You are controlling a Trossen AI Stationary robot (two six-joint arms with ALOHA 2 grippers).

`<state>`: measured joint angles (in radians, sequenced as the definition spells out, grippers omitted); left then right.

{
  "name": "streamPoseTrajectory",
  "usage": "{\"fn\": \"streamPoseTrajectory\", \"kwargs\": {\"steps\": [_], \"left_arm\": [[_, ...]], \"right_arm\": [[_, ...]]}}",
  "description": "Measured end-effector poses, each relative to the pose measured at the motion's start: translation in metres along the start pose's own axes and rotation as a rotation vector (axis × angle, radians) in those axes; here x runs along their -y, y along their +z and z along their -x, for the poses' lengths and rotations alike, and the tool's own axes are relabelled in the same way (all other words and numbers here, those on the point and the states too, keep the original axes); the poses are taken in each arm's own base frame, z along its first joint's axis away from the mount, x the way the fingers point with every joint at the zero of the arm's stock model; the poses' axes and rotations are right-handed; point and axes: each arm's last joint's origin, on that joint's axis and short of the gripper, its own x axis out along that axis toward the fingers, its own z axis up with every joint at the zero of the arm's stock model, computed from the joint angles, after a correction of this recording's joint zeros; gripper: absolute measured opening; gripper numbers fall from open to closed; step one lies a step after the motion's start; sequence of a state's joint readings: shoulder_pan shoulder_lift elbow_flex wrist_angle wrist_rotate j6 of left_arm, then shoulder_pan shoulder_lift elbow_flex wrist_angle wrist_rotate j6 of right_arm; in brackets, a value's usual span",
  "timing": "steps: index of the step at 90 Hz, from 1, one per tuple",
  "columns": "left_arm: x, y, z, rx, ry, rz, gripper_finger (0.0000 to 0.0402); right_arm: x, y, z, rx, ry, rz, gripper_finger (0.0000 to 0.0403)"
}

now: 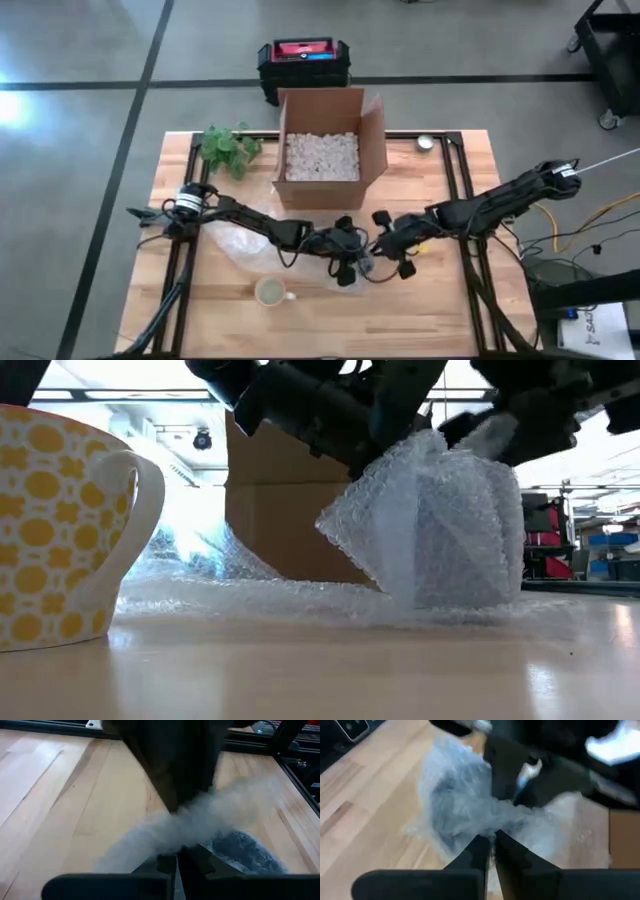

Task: Wrap mug
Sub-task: Wrap the blue mug with the right bubble wrap

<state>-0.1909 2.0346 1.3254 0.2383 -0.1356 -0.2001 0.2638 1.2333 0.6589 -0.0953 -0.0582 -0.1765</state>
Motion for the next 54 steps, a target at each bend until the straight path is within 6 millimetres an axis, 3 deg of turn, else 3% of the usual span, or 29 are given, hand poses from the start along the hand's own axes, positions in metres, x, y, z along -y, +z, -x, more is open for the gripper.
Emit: {"fn": "streamPoseTrajectory", "kwargs": {"steps": [13,25,37,54], "left_arm": [[0.003,0.002,0.007,-0.037,0.0,-0.007,0.0],[0.012,0.015,0.034,-0.093,-0.001,0.014,0.0],[0.025,0.032,0.057,-0.04,0.037,0.005,0.0],[0.026,0.033,0.053,0.01,0.067,-0.012,0.0]], "right_arm": [[-0.003,0.002,-0.014,-0.031,0.008,-0.017,0.0002],[-0.006,0.004,-0.026,-0.063,0.028,-0.007,0.0001],[-0.006,0.008,-0.033,-0.077,0.032,0.001,0.0],[-0.006,0.009,-0.036,-0.085,0.032,-0.001,0.0]]}}
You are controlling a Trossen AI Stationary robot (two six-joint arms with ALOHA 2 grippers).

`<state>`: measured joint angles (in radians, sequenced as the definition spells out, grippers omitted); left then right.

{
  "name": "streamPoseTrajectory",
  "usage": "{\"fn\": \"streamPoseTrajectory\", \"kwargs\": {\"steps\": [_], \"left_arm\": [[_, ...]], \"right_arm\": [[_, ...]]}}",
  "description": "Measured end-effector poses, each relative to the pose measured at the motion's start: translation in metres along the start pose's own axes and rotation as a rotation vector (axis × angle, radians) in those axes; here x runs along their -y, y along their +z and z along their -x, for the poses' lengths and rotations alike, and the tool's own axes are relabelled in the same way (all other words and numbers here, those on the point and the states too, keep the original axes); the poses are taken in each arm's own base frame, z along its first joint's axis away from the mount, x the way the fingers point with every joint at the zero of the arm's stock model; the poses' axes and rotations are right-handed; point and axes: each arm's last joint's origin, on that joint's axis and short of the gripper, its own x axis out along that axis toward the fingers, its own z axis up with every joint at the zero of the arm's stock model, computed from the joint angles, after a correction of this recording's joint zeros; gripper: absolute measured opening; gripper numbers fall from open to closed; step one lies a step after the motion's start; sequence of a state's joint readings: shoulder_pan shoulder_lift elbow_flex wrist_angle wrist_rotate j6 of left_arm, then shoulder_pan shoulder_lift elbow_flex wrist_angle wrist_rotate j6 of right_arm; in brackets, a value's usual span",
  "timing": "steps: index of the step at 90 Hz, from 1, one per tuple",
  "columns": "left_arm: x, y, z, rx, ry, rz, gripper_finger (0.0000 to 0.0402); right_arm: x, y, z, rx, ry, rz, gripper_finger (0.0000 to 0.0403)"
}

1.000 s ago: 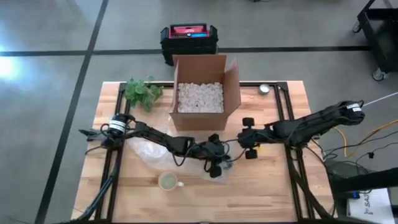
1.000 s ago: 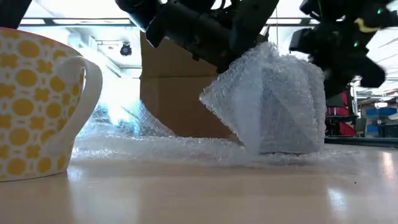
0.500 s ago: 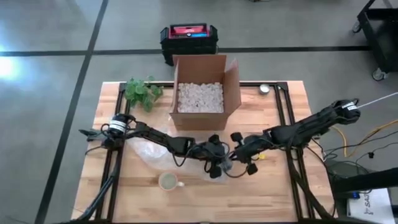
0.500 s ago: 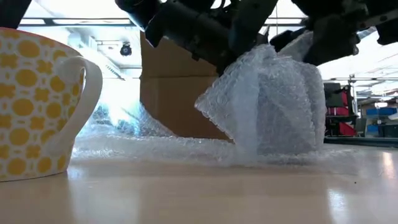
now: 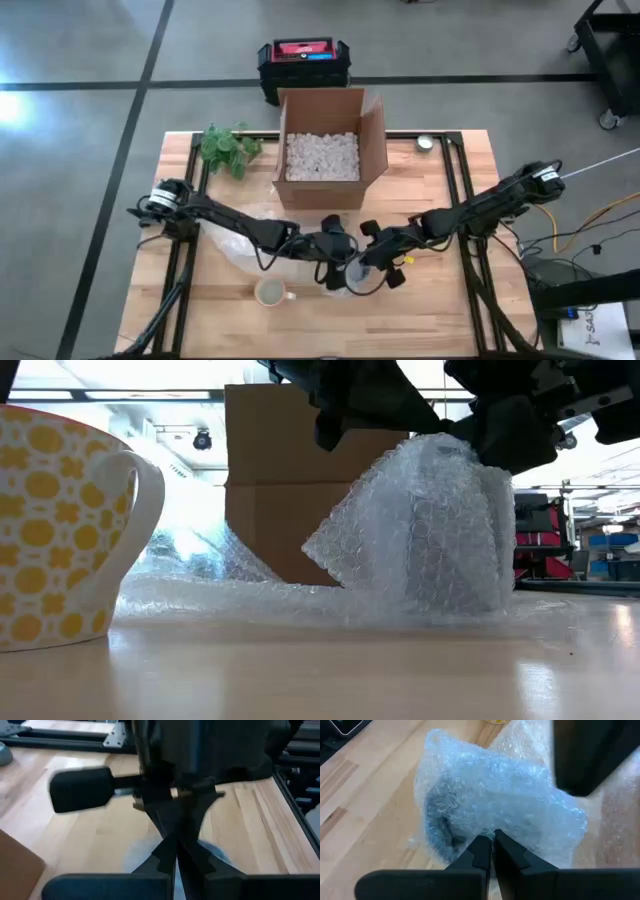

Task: Wrap mug
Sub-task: Wrap the blue mug with the right bubble wrap

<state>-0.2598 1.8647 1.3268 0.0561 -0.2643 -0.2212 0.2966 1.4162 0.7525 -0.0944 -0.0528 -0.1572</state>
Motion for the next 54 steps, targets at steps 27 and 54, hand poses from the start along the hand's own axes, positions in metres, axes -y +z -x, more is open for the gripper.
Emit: {"fn": "streamPoseTrajectory", "kwargs": {"steps": [27,54], "left_arm": [[0.003,-0.041,-0.036,-0.123,-0.042,0.047,0.0],[0.004,-0.043,-0.037,-0.126,-0.051,0.047,0.0]], "right_arm": [[0.001,0.009,0.02,-0.038,0.005,-0.034,0.0],[0.012,-0.011,0.039,-0.352,-0.19,-0.082,0.0]]}}
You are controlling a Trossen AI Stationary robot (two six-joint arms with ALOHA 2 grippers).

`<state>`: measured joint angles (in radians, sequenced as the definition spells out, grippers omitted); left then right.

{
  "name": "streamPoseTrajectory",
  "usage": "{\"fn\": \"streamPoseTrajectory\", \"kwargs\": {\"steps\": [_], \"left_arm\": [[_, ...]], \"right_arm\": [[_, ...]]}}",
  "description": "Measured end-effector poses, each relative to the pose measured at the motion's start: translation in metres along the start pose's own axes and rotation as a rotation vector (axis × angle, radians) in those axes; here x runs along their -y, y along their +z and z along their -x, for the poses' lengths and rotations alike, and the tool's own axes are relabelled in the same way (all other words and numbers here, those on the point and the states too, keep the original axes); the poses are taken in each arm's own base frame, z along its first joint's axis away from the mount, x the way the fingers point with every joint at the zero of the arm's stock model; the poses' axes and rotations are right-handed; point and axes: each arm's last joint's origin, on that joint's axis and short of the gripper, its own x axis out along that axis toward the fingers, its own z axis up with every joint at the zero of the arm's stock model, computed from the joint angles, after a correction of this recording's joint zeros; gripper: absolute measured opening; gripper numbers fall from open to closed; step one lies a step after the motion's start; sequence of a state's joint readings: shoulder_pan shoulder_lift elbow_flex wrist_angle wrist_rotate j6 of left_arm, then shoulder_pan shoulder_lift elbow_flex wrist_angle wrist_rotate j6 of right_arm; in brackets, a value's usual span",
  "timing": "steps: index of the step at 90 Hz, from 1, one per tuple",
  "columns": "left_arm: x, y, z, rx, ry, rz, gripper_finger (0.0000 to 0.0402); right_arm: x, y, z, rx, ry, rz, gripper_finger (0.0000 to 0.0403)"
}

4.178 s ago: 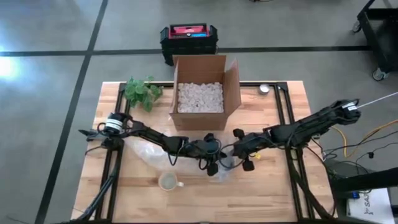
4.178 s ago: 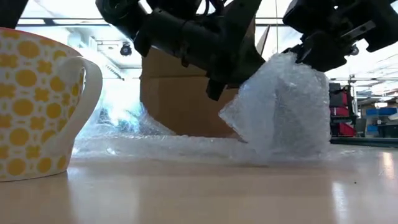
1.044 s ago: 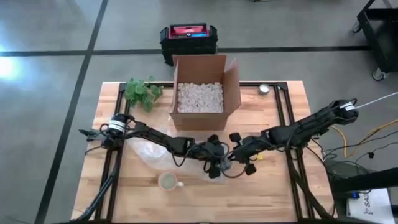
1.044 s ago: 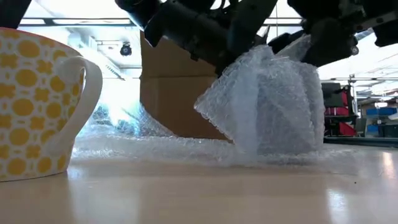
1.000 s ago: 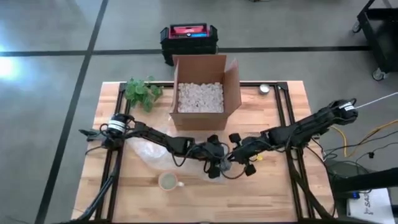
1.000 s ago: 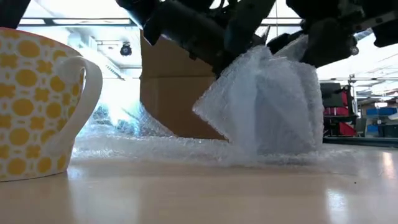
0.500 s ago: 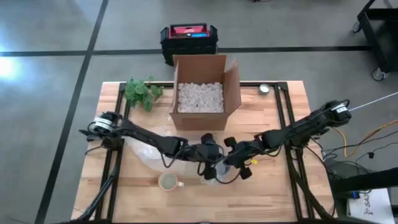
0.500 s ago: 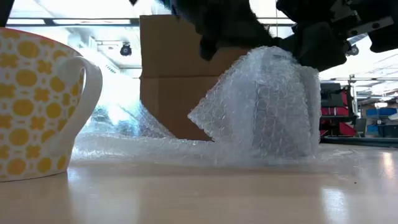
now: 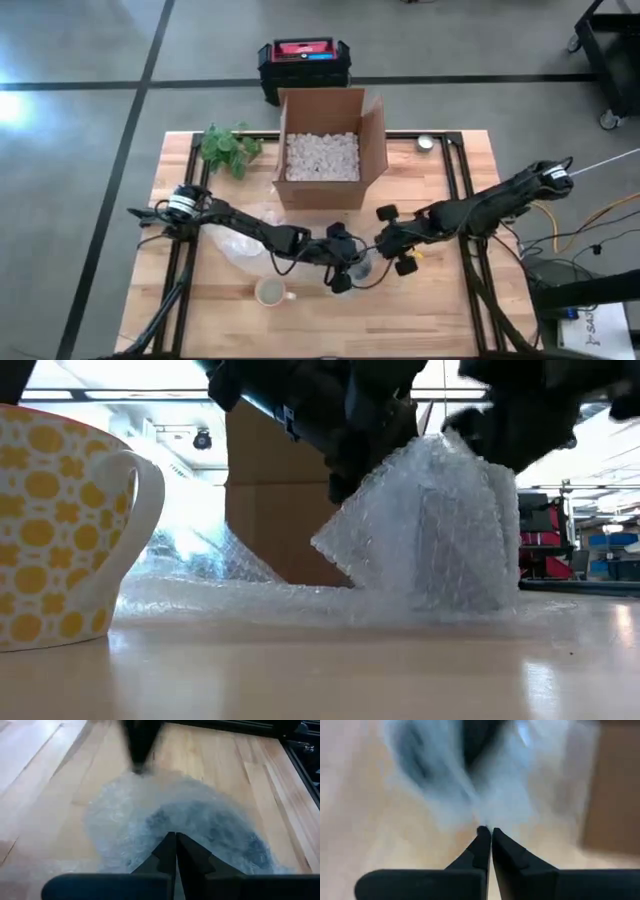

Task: Wrap mug
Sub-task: Wrap the blue mug with the right bubble wrap

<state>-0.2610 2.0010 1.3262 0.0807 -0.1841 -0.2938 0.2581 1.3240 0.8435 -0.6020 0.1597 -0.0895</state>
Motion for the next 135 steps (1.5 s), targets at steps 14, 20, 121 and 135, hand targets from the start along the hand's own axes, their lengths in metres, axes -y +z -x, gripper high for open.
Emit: {"fn": "streamPoseTrajectory", "kwargs": {"steps": [14,20,121,135], "left_arm": [[0.0,0.0,0.0,0.001,-0.009,0.0,0.0],[0.0,0.0,0.0,0.003,-0.01,0.001,0.0],[0.003,0.004,0.016,0.026,-0.028,0.011,0.0],[0.003,-0.008,0.002,0.0,-0.022,0.01,0.0]], "right_arm": [[0.005,-0.016,-0.029,0.024,-0.017,-0.046,0.0],[0.004,-0.01,-0.029,0.085,-0.018,-0.044,0.0],[-0.024,0.03,-0.022,0.291,0.107,-0.002,0.0],[-0.024,0.033,-0.007,0.291,0.12,-0.031,0.0]]}}
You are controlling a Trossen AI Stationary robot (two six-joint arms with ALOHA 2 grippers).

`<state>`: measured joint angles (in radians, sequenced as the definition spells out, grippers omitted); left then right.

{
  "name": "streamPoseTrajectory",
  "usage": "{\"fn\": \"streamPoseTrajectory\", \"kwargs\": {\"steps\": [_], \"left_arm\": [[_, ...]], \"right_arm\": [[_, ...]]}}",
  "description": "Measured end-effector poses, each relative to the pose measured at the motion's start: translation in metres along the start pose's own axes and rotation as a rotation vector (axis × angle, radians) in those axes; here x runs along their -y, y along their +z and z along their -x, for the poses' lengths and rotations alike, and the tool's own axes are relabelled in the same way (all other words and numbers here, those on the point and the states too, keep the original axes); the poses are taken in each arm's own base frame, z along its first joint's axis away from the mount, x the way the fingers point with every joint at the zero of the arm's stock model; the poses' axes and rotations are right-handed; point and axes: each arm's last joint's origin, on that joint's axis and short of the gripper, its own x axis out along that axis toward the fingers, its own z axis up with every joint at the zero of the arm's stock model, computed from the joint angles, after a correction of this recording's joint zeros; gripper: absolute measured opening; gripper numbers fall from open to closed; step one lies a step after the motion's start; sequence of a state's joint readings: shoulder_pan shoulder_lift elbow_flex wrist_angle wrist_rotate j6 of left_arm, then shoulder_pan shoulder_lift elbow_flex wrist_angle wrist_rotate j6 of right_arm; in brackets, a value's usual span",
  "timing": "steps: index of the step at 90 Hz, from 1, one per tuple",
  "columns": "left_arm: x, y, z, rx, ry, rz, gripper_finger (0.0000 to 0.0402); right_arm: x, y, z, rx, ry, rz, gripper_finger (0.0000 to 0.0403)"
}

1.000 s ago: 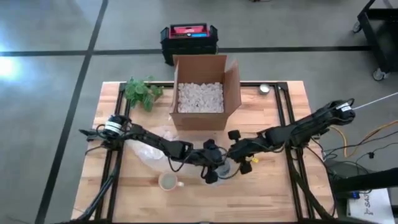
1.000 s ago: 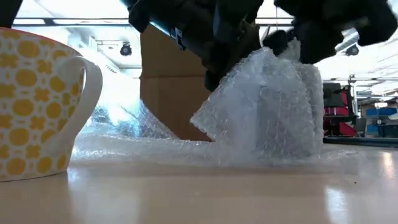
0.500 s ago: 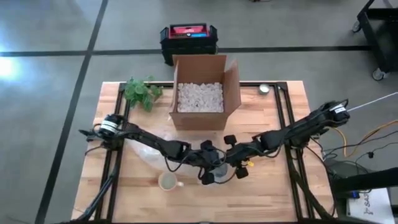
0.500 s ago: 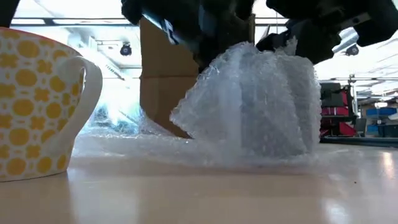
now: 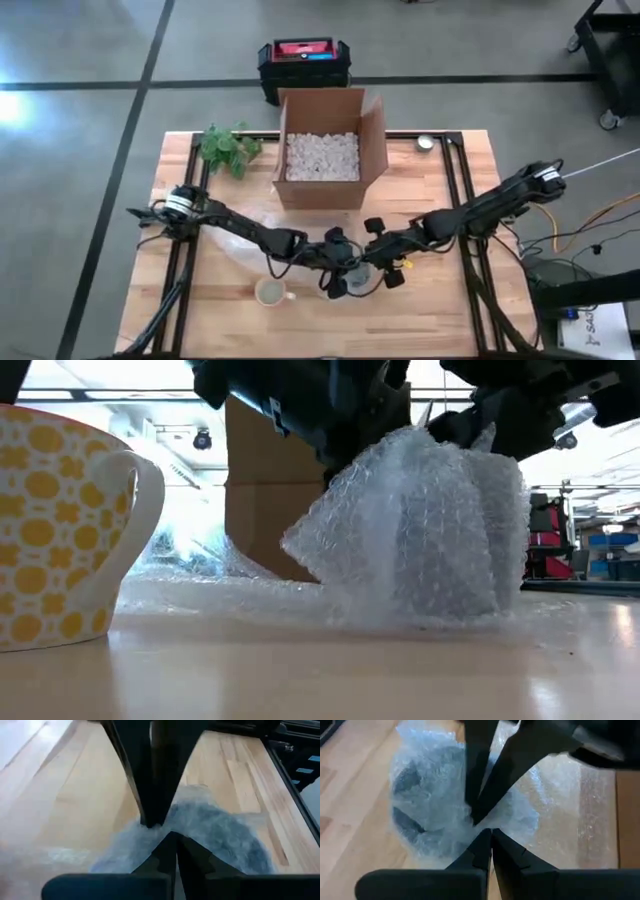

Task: Wrap mug
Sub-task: Wrap the blue mug with the right bubble wrap

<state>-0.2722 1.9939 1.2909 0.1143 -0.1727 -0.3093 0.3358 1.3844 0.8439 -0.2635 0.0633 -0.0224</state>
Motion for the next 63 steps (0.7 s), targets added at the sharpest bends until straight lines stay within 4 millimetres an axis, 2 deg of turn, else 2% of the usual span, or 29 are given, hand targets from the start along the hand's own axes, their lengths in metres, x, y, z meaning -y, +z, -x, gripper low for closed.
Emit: {"fn": "streamPoseTrajectory", "kwargs": {"steps": [12,19,31,46,63], "left_arm": [[0.0,-0.001,-0.002,-0.003,0.003,0.002,0.0],[0.0,-0.001,-0.002,-0.004,0.004,-0.004,0.0],[0.0,0.0,0.0,0.005,0.001,-0.009,0.0],[0.0,0.004,0.004,0.014,-0.007,-0.007,0.0],[0.003,0.016,0.025,0.014,-0.016,-0.012,0.0]], "right_arm": [[-0.007,0.017,0.008,0.038,0.037,-0.021,0.0],[-0.013,0.022,-0.001,0.018,0.051,-0.039,0.0],[-0.019,0.025,-0.022,-0.123,0.05,-0.059,0.0],[-0.021,0.037,-0.043,-0.239,0.035,-0.031,0.0],[-0.018,0.034,-0.053,-0.323,0.026,0.0,0.0]]}}
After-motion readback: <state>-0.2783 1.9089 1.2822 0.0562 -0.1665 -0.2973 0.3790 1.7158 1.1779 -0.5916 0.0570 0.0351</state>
